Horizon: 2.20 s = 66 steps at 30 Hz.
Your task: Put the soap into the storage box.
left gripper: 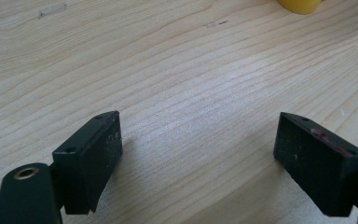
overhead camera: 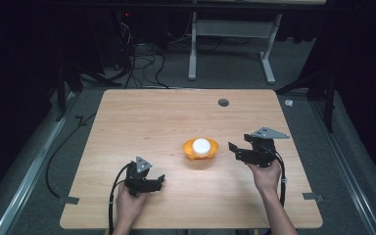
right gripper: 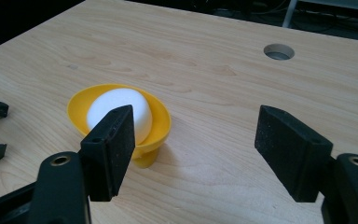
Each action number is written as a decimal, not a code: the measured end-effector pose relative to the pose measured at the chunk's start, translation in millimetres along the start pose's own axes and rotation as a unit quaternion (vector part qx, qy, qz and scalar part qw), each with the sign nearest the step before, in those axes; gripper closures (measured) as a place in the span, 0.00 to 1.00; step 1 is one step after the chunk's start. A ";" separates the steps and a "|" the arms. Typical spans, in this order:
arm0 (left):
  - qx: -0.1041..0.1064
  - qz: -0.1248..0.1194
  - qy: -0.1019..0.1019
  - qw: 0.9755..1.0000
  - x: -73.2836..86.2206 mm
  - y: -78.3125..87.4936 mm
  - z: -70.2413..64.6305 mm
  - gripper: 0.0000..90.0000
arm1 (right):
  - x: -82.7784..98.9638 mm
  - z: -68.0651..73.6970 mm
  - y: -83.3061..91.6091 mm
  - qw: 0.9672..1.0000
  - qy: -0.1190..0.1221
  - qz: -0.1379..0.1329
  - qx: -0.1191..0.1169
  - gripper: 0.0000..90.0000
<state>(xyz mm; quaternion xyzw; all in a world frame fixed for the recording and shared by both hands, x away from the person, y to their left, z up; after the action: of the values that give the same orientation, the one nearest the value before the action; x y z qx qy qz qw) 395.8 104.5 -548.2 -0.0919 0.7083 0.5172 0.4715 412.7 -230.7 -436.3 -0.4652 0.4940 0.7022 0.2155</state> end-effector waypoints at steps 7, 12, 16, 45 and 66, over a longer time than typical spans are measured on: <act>0.000 0.000 0.000 1.000 0.0 0.0 0.0 0.17 | 2.1 -5.2 5.7 1.000 -0.006 -0.005 0.005 0.33; 0.000 0.000 0.000 1.000 0.0 0.0 0.0 0.17 | 5.4 -8.7 9.7 1.000 -0.009 -0.005 0.008 0.33; -0.001 0.000 0.000 1.000 0.0 0.0 0.0 0.18 | 8.0 -12.7 13.0 1.000 -0.013 -0.007 0.012 0.33; -0.001 0.000 0.000 1.000 0.0 0.1 -0.1 0.17 | 31.6 -26.8 27.4 0.999 -0.046 -0.011 0.023 0.33; -0.001 0.000 0.000 1.000 0.0 0.0 -0.1 0.18 | 56.1 -22.3 21.5 0.998 -0.054 0.005 0.017 0.33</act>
<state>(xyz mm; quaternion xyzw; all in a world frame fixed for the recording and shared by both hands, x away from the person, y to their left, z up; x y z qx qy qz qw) 395.7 104.5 -548.2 -0.0921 0.7079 0.5180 0.4713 379.4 -268.5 -476.0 -0.4202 0.4960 0.7189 0.2462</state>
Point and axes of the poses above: each handheld gripper's, and its own axes: y roughly backward along the jaws, x roughly out of its underside, z roughly to its left, the point moved 6 cm from there along -y, roughly forward along the jaws, and after that the axes turned 3 degrees about -z, right-handed, at the moved point
